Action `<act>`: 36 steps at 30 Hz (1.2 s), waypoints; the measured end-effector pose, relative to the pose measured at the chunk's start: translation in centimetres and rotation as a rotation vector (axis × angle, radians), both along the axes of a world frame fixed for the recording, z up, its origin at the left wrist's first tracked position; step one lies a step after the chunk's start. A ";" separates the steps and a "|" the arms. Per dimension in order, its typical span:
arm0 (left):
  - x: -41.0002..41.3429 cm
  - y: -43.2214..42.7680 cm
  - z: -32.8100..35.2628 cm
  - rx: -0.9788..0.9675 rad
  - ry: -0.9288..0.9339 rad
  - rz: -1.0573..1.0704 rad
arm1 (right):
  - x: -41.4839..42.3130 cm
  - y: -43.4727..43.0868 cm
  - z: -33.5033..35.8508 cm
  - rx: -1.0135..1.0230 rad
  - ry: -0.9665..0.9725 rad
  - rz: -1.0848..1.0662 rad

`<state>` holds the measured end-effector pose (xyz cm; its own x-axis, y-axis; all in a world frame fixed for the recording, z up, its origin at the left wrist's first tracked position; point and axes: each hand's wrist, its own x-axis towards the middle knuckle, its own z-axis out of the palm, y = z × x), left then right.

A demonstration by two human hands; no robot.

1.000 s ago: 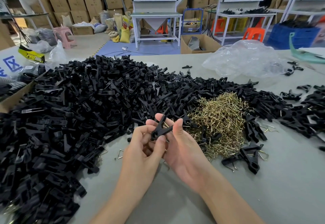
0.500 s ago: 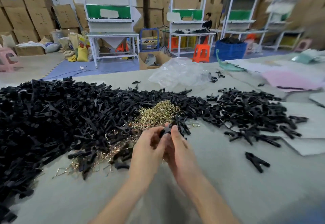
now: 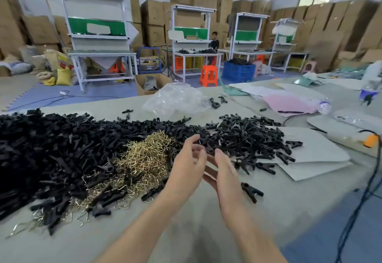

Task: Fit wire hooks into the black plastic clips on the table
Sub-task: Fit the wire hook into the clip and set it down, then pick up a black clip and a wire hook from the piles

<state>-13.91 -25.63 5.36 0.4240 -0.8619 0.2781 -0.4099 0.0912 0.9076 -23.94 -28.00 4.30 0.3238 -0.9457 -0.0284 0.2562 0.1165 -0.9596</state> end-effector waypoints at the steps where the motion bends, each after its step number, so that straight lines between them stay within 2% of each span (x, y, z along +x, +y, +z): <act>1: 1.6 2.0 -1.1 -0.011 -0.066 0.029 | 1.1 0.9 -0.4 -0.029 0.024 0.017; 5: 9.0 10.7 -5.0 0.073 -0.432 0.296 | 6.5 4.9 -2.4 -0.270 0.201 0.165; 8: 13.8 17.2 -6.7 0.209 -0.647 0.509 | 11.0 7.8 -3.9 -0.565 0.392 0.274; 11: 17.3 22.2 -7.6 0.344 -0.657 0.635 | 15.5 10.2 -5.2 -0.904 0.627 0.311; 15: 20.2 23.6 -8.3 0.454 -0.631 0.708 | 20.3 11.8 -6.7 -1.115 0.880 0.365; 17: 21.0 23.0 -8.4 0.507 -0.646 0.688 | 21.9 11.8 -7.1 -1.167 0.971 0.366; 20: 22.3 22.1 -8.4 0.535 -0.683 0.652 | 23.2 11.5 -7.1 -1.202 0.986 0.309; 24: 23.6 21.7 -8.0 0.440 -0.682 0.634 | 23.7 11.3 -7.3 -1.224 0.955 0.309; 36: 23.3 22.0 -7.7 0.256 -0.521 0.543 | 23.5 10.7 -8.0 -1.235 0.914 0.423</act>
